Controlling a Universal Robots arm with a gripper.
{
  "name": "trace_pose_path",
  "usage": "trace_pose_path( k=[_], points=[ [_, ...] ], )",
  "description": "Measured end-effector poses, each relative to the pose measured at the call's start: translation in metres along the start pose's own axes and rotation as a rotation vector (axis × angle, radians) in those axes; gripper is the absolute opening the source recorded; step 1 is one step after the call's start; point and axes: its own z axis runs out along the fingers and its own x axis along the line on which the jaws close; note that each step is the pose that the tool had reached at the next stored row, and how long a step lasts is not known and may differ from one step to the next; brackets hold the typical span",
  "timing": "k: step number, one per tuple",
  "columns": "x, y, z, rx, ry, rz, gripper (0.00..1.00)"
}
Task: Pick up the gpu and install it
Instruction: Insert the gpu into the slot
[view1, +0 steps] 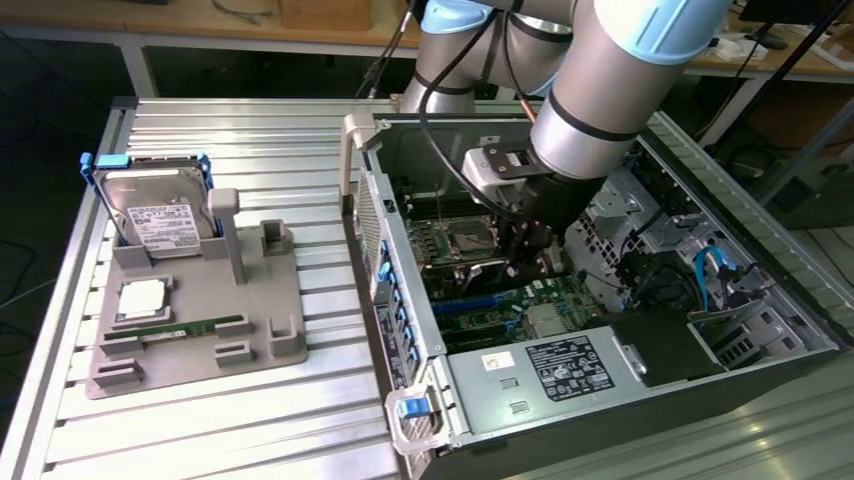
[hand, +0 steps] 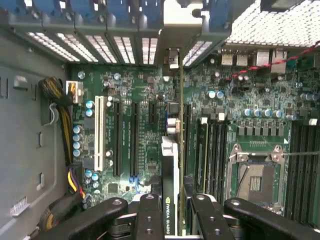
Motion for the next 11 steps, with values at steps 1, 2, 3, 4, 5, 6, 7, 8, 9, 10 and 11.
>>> trace_pose_path(
  k=[1,2,3,4,5,6,7,8,9,10,11],
  points=[
    [-0.0001,0.0009,0.0,0.0002,0.0,0.0,0.27],
    [-0.0001,0.001,0.0,0.0003,0.0,0.0,0.27],
    [0.0,0.001,0.0,0.0003,0.0,0.0,0.27],
    [0.0,0.0011,0.0,0.0003,0.0,0.0,0.27],
    [0.0,0.0011,0.0001,0.0002,0.0001,0.0,0.27],
    [0.0,0.0011,0.0001,0.0002,0.0001,0.0,0.27],
    [0.0,0.001,0.0002,0.0002,0.0001,0.0,0.27],
    [0.0,0.001,0.0003,0.0002,0.0,0.0,0.27],
    [0.0,0.001,0.0005,0.0003,0.0,0.0,0.27],
    [0.0002,0.001,0.0009,0.0003,-0.0002,0.0,0.27],
    [0.0007,0.001,0.0011,0.0003,-0.0002,0.0,0.27]
  ],
)
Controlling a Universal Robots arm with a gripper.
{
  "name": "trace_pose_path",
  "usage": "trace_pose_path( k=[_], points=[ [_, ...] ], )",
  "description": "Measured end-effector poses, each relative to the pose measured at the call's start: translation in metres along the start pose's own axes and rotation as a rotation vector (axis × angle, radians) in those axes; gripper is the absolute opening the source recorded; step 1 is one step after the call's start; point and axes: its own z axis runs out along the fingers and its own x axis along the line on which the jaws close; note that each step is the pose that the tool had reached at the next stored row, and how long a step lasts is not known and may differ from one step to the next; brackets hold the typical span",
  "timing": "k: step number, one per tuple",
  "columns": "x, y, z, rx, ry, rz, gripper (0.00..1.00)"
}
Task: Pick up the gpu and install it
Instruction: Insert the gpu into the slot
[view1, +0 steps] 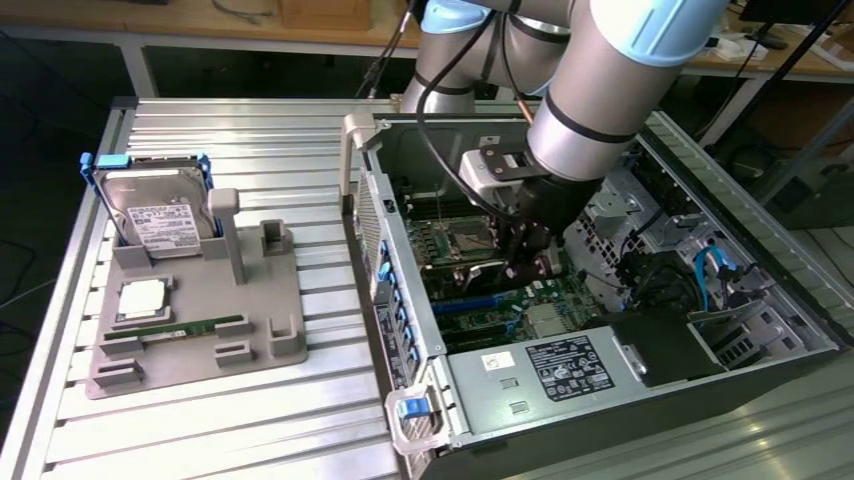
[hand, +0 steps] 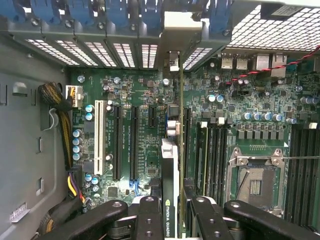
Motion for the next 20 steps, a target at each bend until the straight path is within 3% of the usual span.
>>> trace_pose_path(
  k=[14,20],
  points=[
    [0.006,0.0002,0.0002,-0.0001,0.0004,0.0,0.27],
    [0.007,-0.0121,0.0012,0.0,0.0003,0.0,0.27]
  ],
)
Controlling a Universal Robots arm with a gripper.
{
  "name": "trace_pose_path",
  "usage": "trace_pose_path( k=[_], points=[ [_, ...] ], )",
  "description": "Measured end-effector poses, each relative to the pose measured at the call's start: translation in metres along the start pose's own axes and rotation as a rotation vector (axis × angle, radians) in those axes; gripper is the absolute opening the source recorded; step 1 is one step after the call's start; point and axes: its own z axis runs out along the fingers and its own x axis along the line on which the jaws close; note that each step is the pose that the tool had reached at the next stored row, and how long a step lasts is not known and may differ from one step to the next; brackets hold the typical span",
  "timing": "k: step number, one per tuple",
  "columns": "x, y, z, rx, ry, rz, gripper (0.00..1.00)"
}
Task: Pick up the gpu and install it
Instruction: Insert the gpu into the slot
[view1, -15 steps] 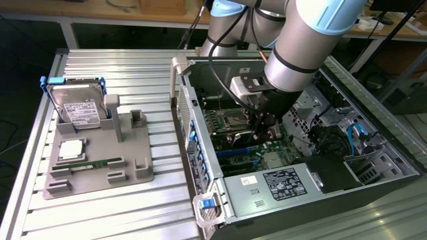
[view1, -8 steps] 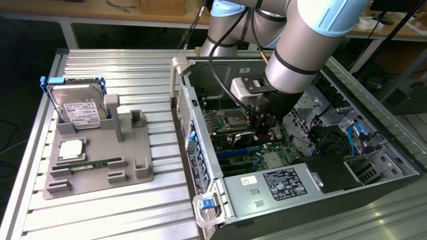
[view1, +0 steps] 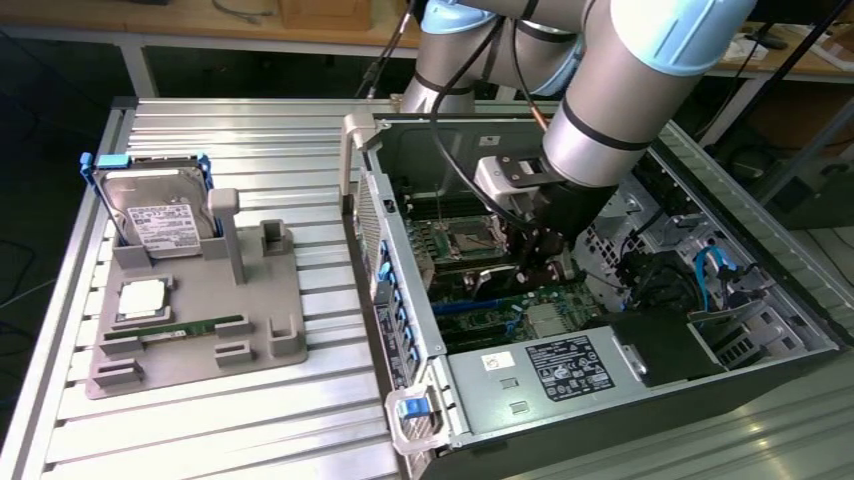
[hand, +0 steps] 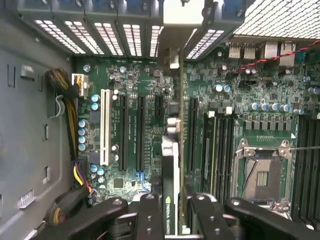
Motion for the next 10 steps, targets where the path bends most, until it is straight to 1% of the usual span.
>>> trace_pose_path(
  k=[5,8,10],
  points=[
    [-0.0001,0.0004,0.0,0.0002,0.0001,0.0,0.27],
    [-0.0003,0.0052,0.0003,0.0021,-0.0016,0.0,0.27],
    [-0.0004,0.0061,0.0003,0.0022,-0.002,0.0,0.27]
  ],
)
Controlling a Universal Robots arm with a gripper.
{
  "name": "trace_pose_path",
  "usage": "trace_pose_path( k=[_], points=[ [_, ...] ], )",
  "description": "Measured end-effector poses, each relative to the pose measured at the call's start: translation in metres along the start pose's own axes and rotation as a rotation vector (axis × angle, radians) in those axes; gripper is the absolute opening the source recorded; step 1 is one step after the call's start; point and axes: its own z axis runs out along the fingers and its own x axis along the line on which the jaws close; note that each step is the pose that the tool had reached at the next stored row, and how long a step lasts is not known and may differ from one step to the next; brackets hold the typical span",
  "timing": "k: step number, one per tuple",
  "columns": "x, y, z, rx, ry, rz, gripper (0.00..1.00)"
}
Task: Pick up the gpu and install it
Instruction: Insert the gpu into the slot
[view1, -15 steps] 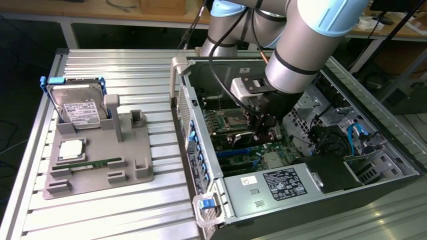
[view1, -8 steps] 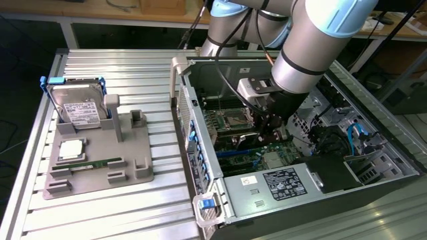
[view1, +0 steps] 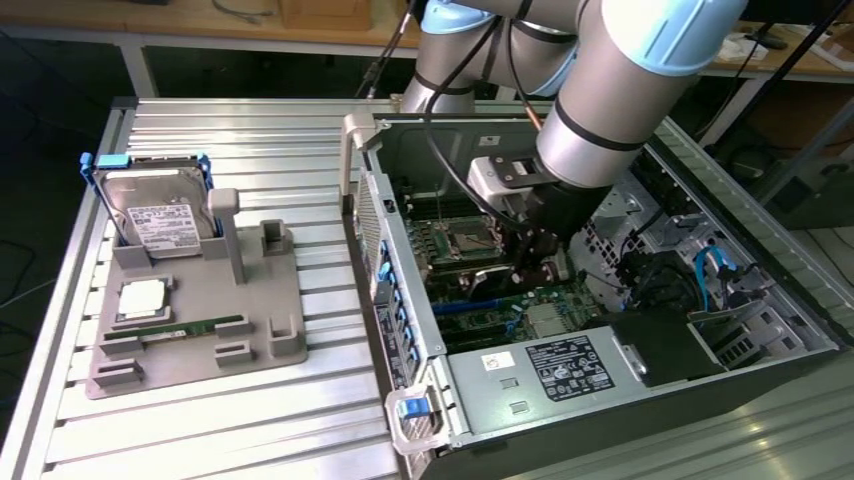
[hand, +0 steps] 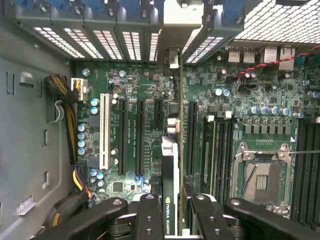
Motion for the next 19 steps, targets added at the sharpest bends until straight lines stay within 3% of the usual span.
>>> trace_pose_path(
  k=[19],
  points=[
    [-0.0043,0.0055,0.0005,0.0003,-0.0001,0.0,0.27]
  ],
)
